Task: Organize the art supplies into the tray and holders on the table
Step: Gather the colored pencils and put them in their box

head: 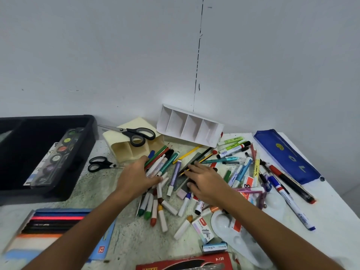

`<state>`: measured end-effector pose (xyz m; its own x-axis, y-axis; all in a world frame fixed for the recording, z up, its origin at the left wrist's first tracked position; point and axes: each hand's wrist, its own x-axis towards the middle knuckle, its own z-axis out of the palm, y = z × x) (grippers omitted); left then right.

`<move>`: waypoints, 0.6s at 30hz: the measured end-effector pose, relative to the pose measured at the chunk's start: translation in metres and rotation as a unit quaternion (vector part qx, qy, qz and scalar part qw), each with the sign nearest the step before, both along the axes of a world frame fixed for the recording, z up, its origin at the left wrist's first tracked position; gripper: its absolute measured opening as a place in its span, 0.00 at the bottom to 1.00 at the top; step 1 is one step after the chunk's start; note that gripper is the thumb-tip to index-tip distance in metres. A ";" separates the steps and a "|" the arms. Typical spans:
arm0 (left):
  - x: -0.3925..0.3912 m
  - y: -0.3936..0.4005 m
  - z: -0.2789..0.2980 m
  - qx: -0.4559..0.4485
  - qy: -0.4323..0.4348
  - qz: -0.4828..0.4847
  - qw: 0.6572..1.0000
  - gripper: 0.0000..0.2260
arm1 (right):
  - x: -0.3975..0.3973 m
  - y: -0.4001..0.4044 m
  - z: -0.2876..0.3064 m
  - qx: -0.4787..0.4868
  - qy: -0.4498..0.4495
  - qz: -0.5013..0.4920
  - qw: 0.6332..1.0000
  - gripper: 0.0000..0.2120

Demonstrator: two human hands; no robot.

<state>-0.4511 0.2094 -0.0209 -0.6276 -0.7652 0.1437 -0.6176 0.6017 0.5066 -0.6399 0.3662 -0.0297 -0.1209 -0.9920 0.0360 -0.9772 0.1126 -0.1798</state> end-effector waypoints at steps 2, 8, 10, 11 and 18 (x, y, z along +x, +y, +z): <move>-0.004 0.003 0.002 -0.025 0.014 -0.014 0.999 0.22 | 0.002 0.001 -0.002 -0.013 0.015 0.008 1.000 0.20; -0.015 0.016 0.005 -0.028 0.084 -0.183 0.979 0.03 | -0.002 0.010 0.007 -0.120 -0.075 -0.006 0.990 0.12; -0.017 0.016 0.003 -0.005 0.038 -0.251 0.967 0.10 | -0.011 0.006 0.012 -0.148 -0.118 -0.067 0.980 0.11; -0.016 0.015 0.002 0.005 -0.003 -0.262 0.965 0.14 | -0.017 0.002 0.014 -0.155 -0.130 -0.096 0.975 0.11; -0.001 0.004 0.006 0.092 -0.031 -0.223 0.970 0.29 | -0.038 -0.027 0.024 -0.073 -0.132 -0.041 0.988 0.11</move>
<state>-0.4517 0.2133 -0.0151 -0.9049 -0.4253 -0.0184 -0.3501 0.7191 0.6003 -0.6775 0.3394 -0.0059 -0.2249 -0.9650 0.1348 -0.8824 0.1431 -0.4483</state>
